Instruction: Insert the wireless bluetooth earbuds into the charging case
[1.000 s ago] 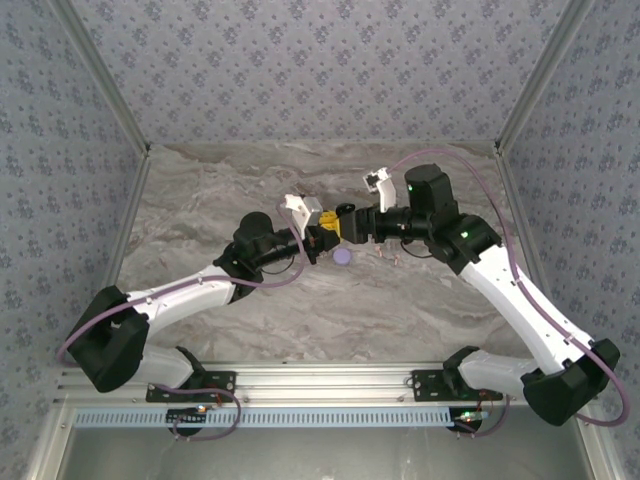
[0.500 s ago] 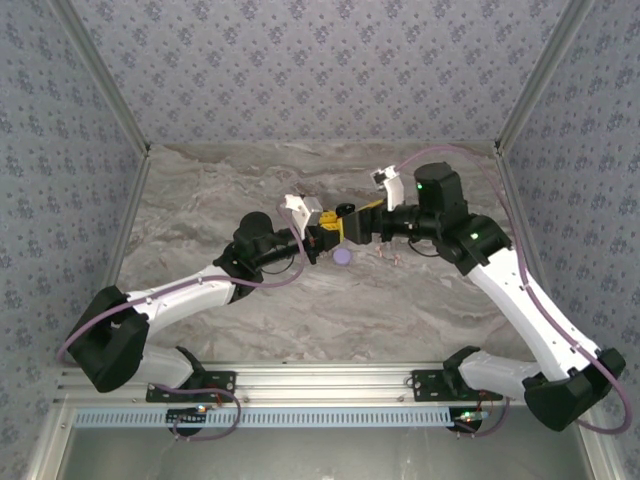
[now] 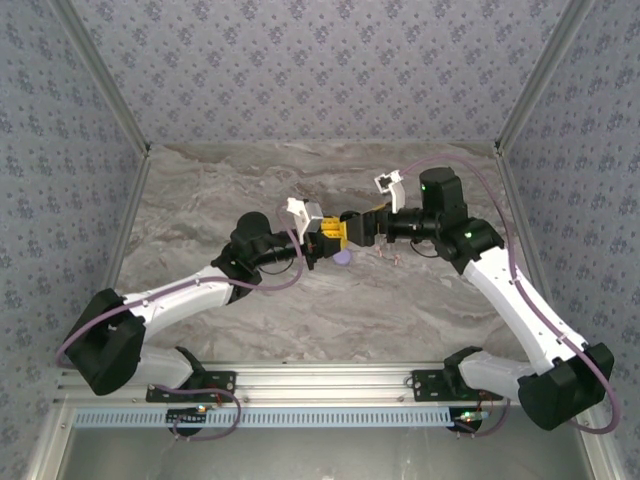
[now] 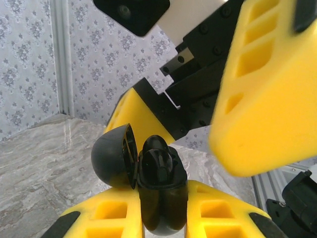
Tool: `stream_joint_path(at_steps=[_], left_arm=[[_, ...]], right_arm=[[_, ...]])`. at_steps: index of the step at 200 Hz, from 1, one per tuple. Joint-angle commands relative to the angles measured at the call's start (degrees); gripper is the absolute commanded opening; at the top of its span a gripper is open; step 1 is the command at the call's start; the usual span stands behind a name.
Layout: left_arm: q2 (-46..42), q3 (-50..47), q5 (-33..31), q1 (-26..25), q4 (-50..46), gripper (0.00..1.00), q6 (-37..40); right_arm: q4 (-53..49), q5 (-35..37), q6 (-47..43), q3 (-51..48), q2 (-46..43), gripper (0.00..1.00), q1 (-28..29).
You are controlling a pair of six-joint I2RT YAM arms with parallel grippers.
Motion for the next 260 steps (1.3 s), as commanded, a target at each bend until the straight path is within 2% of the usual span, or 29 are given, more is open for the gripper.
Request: stream_joint_path(at_steps=[1,40,76,119,146,154,187,226,260], left_arm=[[-0.7,1.1,2.6,-0.1,1.4,0.00,0.9],[-0.4,1.4,1.1,-0.1,0.0,0.00,1.4],[-0.6,1.7,0.2,-0.1,-2.1,0.00,2.4],[-0.7,1.9,-0.2,-0.1,-2.4,0.00,2.6],[-1.6,1.7,-1.7,-0.1,-3.9,0.00,2.8],[-2.0,1.7,-3.1,0.0,-5.4,0.00,2.9],[-2.4,1.4,-6.8,2.4,-13.4,0.00,0.3],[0.3,0.2,-8.0,8.4,-24.7,0.00,-5.2],[6.0,0.3,-8.2,11.7,-33.0,0.00,-9.0]], right_arm=[[4.7,-5.7,1.4,0.9,-0.5,1.00,0.9],[5.1,-7.5,1.4,0.8,-2.5,0.92,1.5],[4.1,-6.8,0.5,-0.8,-5.7,0.90,1.8],[-1.0,-1.5,-1.5,-1.6,-6.4,0.92,2.1],[-5.8,6.4,-3.3,0.5,-6.6,0.96,1.4],[-6.5,9.4,-3.2,0.9,-7.1,1.00,1.0],[-8.3,19.0,-2.0,0.3,-9.7,1.00,-3.0],[-4.5,20.8,1.6,-4.4,-13.8,1.00,-7.8],[-5.1,21.9,1.9,-5.5,-13.7,1.00,-8.6]])
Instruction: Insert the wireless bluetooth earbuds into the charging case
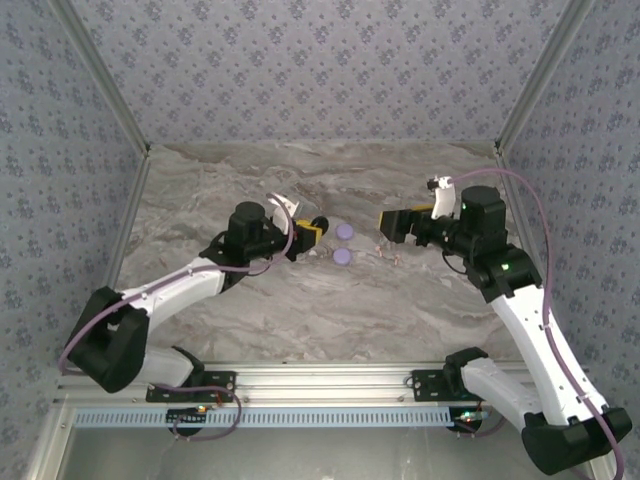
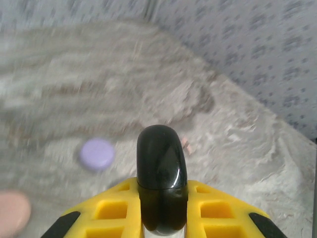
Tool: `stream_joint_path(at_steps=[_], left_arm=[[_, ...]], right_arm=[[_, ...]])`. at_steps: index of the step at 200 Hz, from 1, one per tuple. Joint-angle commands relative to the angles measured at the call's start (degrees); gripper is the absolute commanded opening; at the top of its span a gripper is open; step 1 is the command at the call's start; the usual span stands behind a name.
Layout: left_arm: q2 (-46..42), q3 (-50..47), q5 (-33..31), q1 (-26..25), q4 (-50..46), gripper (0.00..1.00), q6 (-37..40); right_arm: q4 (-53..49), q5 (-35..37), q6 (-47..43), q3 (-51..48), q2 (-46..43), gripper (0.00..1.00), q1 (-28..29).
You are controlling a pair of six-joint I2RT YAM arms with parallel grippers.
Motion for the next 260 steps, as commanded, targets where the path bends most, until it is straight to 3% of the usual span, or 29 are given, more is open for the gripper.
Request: stream_joint_path(at_steps=[1,44,68,121,166,194,227,260], left_arm=[[4.1,0.3,-0.7,1.6,-8.9,0.00,-4.1],[14.2,2.6,0.6,2.7,-12.6,0.00,-8.8],[17.6,2.9,2.6,2.6,-10.4,0.10,-10.8],[20.1,4.0,-0.8,2.6,-13.0,0.40,-11.2],[13.9,3.2,-7.7,3.3,-16.5,0.54,-8.8],[6.2,-0.3,-6.6,7.5,-11.8,0.62,-11.2],[-3.1,-2.0,-7.8,13.0,-11.0,0.70,-12.3],[-10.9,-4.1,-11.8,16.9,-13.8,0.75,-12.6]], right_arm=[[0.2,2.1,1.4,-0.9,0.2,1.00,-0.4],[0.2,2.0,1.8,-2.0,0.8,1.00,-0.5],[0.2,1.8,1.9,-2.4,0.5,1.00,-0.5],[1.7,-0.6,2.8,-2.6,2.0,1.00,-0.7],[1.2,1.3,1.2,-1.5,7.6,1.00,1.3],[-0.7,6.0,-4.1,1.3,14.3,0.96,5.3],[-2.0,13.5,-9.8,8.1,27.2,0.93,12.5],[-3.3,16.1,-17.0,18.4,42.4,0.91,18.2]])
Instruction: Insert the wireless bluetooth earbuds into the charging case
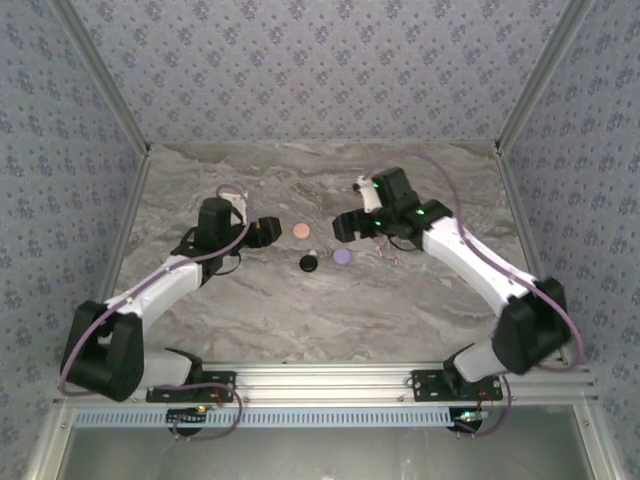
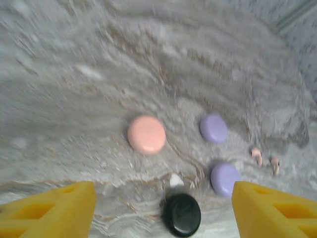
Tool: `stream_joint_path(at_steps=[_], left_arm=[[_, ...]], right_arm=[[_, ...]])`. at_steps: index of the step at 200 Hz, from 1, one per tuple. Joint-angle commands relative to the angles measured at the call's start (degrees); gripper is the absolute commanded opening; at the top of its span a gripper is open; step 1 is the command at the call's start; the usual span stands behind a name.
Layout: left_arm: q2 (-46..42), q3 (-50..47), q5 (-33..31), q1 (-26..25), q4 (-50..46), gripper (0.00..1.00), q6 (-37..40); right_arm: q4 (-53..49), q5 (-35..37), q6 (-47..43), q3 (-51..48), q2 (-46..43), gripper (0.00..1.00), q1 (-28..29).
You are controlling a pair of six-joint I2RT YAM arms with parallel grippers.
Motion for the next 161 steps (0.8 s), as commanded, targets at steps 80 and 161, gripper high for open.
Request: stream_joint_path(at_steps=[80,161], left_arm=[[-19.5,-10.2,-6.1,7.3,-6.7,0.85,-2.9],[-20.8,-10.2,-7.0,8.6,-8.2,0.88,-2.5]], right_arm=[[-10.1,-3.5,-43.6,31.0,36.7,0.91,5.7],[-20.1,-0.9,-50.4,47.2,52.0,0.84,6.3]])
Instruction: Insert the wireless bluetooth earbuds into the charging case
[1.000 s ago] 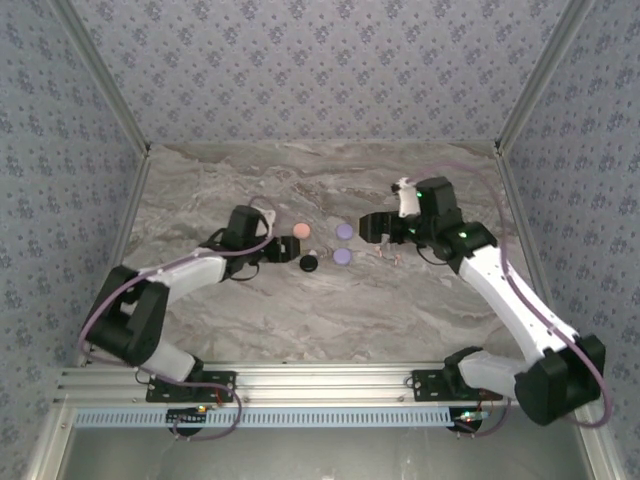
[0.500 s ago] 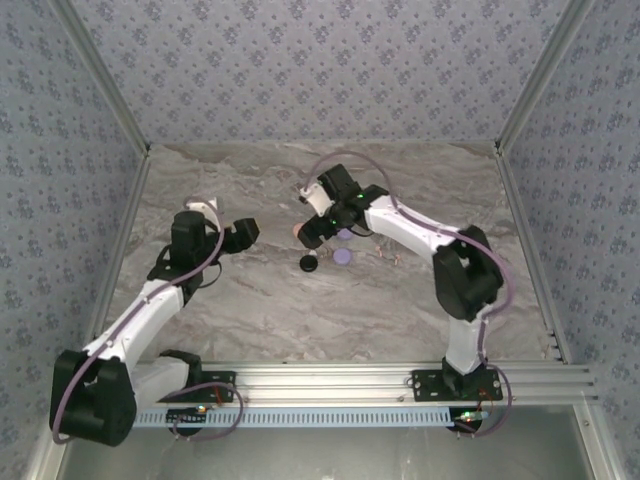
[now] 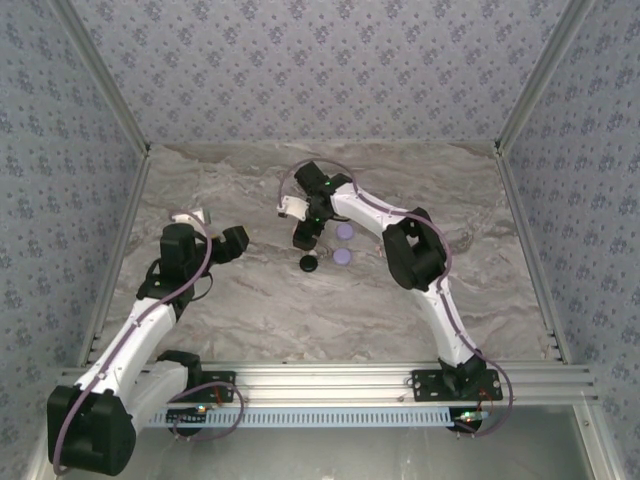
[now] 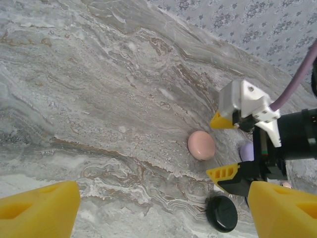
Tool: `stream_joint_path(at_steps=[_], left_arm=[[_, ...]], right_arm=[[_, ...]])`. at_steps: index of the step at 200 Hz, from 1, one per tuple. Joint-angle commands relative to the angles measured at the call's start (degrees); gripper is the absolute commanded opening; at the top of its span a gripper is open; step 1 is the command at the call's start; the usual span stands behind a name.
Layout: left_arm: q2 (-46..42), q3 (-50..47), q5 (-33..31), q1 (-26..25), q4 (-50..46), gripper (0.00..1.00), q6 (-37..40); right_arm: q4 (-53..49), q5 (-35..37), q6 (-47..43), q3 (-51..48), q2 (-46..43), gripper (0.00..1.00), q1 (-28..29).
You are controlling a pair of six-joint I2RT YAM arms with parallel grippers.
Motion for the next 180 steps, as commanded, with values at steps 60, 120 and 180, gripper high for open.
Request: stream_joint_path(at_steps=[60,120,180], left_arm=[[1.4,1.2,-0.1,0.4,-0.3,0.88,0.2],[3.7,2.7,1.6,0.5,0.1,0.89,0.4],[7.0,4.8,14.4,0.4,5.8,0.84,-2.3]], right_arm=[[-5.6,0.5,-2.7,5.8,5.3,0.62,0.3],[2.1,-2.2,-1.3,0.3,-0.1,0.44,0.0],[15.9,-3.8,2.6,-17.8,-18.1,0.43,-1.1]])
